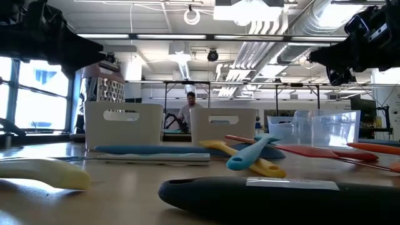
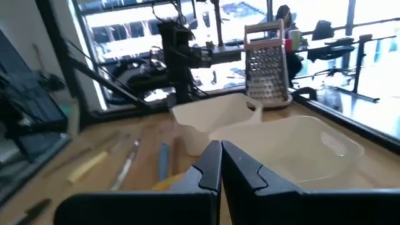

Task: Pick & Place Kitchen Items
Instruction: Put the green table knife into the right white bin

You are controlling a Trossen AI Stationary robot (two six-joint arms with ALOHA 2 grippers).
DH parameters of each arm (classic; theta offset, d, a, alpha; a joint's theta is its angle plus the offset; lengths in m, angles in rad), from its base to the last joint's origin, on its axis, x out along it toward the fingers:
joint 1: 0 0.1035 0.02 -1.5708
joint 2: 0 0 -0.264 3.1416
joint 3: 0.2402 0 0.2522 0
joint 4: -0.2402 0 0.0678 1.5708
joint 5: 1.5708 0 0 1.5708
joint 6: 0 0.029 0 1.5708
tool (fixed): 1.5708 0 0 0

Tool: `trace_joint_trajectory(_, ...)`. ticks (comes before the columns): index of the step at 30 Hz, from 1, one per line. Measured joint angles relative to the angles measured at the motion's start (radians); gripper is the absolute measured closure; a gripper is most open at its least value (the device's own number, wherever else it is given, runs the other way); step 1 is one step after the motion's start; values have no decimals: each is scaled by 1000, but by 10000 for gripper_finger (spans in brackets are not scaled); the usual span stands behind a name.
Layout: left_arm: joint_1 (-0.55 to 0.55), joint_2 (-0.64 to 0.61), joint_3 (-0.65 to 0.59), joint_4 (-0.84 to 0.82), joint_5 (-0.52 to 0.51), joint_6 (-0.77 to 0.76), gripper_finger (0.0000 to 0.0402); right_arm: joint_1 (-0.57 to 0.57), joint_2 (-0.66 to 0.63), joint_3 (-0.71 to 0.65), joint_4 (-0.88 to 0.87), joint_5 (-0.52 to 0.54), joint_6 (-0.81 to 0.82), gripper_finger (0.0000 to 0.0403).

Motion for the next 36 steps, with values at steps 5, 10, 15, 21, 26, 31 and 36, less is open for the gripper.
trace_joint_trajectory(5, 0, 0, 0, -11, 31, -8, 249, 0, 0, 0, -34, 53, -40, 400)
trace_joint_trajectory(10, 0, 13, 2, -47, 10, -132, 249, 0, 3, 0, -34, 62, -124, 400)
trace_joint_trajectory(15, 0, 12, 3, -47, -123, -179, 249, 0, 3, 0, -34, 62, -152, 400)
trace_joint_trajectory(21, 0, 50, 1, -8, -110, -226, 249, 0, 5, 0, -36, 63, -152, 390)
trace_joint_trajectory(26, 0, 115, 1, 121, -86, -262, 249, 0, 19, 0, -37, 63, -151, 344)
trace_joint_trajectory(31, 0, 170, 2, 229, -90, -260, 249, 0, 35, 0, -34, 62, -144, 282)
trace_joint_trajectory(36, 0, 214, 2, 343, -120, -209, 249, 0, 49, 0, 0, 67, -144, 230)
